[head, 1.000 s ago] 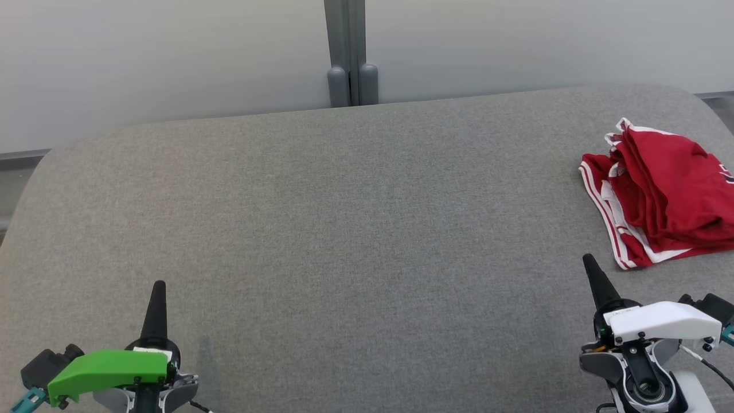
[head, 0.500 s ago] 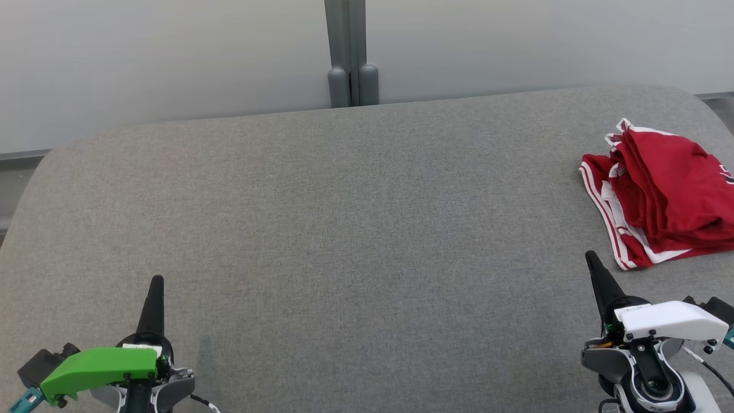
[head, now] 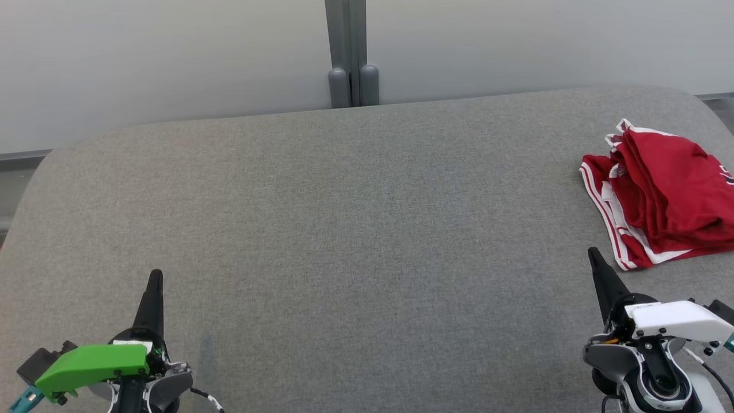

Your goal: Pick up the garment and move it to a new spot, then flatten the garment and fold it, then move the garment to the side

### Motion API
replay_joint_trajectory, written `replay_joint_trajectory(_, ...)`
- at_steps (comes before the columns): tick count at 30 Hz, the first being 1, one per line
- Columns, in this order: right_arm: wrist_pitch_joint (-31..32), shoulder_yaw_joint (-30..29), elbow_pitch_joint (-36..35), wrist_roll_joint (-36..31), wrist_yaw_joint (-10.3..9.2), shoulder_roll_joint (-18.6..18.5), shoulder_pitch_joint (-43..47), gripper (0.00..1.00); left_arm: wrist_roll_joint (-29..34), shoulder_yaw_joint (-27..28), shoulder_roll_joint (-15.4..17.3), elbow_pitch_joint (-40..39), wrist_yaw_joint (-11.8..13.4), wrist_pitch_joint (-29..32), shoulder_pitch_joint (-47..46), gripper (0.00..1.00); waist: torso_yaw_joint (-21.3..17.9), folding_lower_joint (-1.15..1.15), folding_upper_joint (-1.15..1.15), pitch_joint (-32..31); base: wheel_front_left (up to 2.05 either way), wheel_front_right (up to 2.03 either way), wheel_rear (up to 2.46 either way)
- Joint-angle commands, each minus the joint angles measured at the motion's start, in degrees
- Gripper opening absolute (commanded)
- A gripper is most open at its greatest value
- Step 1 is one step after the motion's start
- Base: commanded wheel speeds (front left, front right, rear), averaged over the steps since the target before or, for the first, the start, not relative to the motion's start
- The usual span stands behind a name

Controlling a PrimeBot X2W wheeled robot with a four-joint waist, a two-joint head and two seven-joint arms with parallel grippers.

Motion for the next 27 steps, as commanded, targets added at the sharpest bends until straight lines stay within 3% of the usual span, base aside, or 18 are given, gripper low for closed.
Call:
replay_joint_trajectory(1, 0.28, -0.21, -0.45, 1.25, 0.03, -0.02, 0.31, 0.0, -1.34, 0.36, 0.45, -0.46, -0.18, 0.31, -1.05, 0.0, 0.0, 0.0, 0.0, -0.01, 0.0, 0.0, 0.0)
replay_joint_trajectory(16, 1.24, -0.78, -1.07, 6.93, 0.02, 0.05, 0.51, 0.0, -6.5, 0.78, 0.49, -0.84, -0.2, 1.84, -1.3, 0.0, 0.05, 0.0, 0.0, -0.08, 0.0, 0.0, 0.0)
replay_joint_trajectory(27, 1.24, -0.75, -1.05, 6.75, 0.03, 0.04, 0.5, 0.0, -6.25, 0.74, 0.48, -0.77, -0.2, 1.83, -1.18, 0.0, 0.05, 0.0, 0.0, -0.08, 0.0, 0.0, 0.0)
